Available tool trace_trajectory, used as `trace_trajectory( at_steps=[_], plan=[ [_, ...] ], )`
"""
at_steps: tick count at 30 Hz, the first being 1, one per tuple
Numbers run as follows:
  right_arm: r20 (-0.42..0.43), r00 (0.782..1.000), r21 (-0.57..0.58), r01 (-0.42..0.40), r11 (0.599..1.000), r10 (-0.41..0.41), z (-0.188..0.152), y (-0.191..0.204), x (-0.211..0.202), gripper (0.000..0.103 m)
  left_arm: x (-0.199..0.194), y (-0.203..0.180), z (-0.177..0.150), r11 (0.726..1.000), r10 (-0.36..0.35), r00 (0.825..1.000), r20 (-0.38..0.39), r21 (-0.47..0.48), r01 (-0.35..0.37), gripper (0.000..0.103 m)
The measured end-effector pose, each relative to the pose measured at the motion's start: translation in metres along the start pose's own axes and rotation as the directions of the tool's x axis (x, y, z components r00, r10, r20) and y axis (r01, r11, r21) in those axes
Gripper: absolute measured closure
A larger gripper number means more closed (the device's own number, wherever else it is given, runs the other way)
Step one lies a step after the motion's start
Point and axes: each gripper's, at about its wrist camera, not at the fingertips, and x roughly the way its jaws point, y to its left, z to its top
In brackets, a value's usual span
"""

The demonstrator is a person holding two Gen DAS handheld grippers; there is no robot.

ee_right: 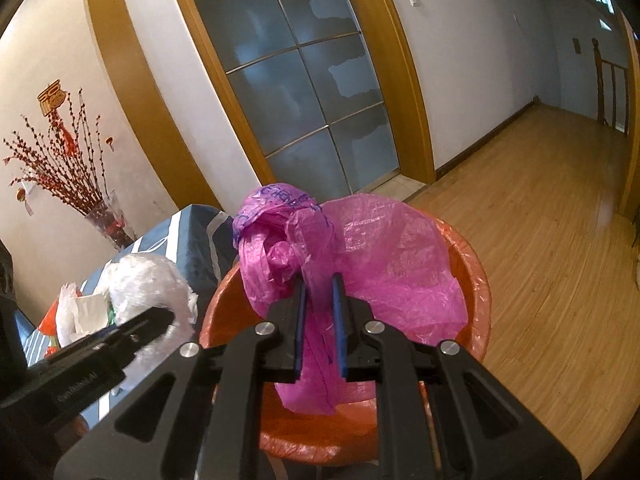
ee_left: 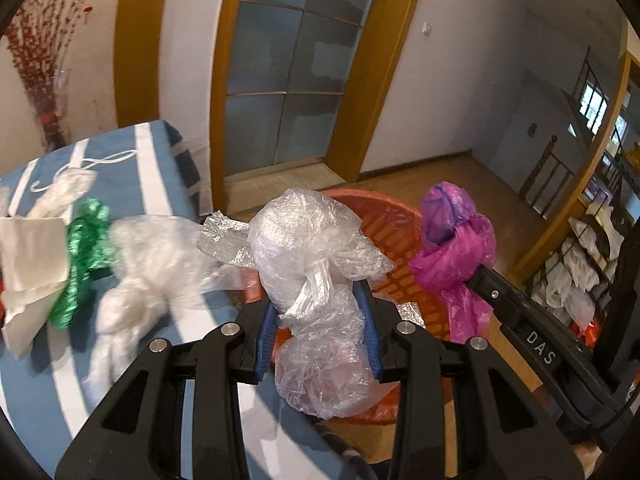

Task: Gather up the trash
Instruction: 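Carry both bags over the orange wastebasket and open both tools to drop them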

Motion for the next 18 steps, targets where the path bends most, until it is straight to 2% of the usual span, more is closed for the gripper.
trace_trajectory(
  at_steps=[8, 10, 11, 14, 16, 18],
  plan=[
    [-0.012, 1.000, 0.004, 0.018, 1.000, -0.018, 0.000, 0.002, 0.015, 0.086, 0.021, -0.010, 0.000, 1.000, -0.007, 0.999, -0.045, 0.014, 0.007, 0.066],
    [-0.012, 1.000, 0.005, 0.022, 1.000, -0.022, 0.000, 0.001, 0.018, 0.085, 0.024, -0.011, -0.001, 1.000, -0.007, 0.999, -0.052, 0.014, 0.008, 0.062],
    [-0.012, 1.000, 0.007, 0.023, 1.000, -0.023, 0.000, -0.001, 0.018, 0.080, 0.025, -0.011, -0.002, 1.000, -0.001, 0.998, -0.056, 0.016, 0.002, 0.061],
    [-0.008, 0.999, 0.011, 0.033, 0.999, -0.033, 0.000, -0.004, 0.016, 0.074, 0.026, -0.008, -0.004, 1.000, 0.009, 0.998, -0.066, 0.010, -0.008, 0.052],
    [-0.002, 0.999, 0.009, 0.045, 0.999, -0.045, -0.001, -0.005, 0.013, 0.068, 0.025, -0.006, -0.006, 1.000, 0.018, 0.998, -0.065, 0.002, -0.018, 0.042],
    [0.004, 0.998, 0.005, 0.057, 0.998, -0.057, -0.002, -0.005, 0.010, 0.063, 0.022, -0.003, -0.006, 1.000, 0.024, 0.998, -0.063, -0.006, -0.024, 0.040]
  ],
)
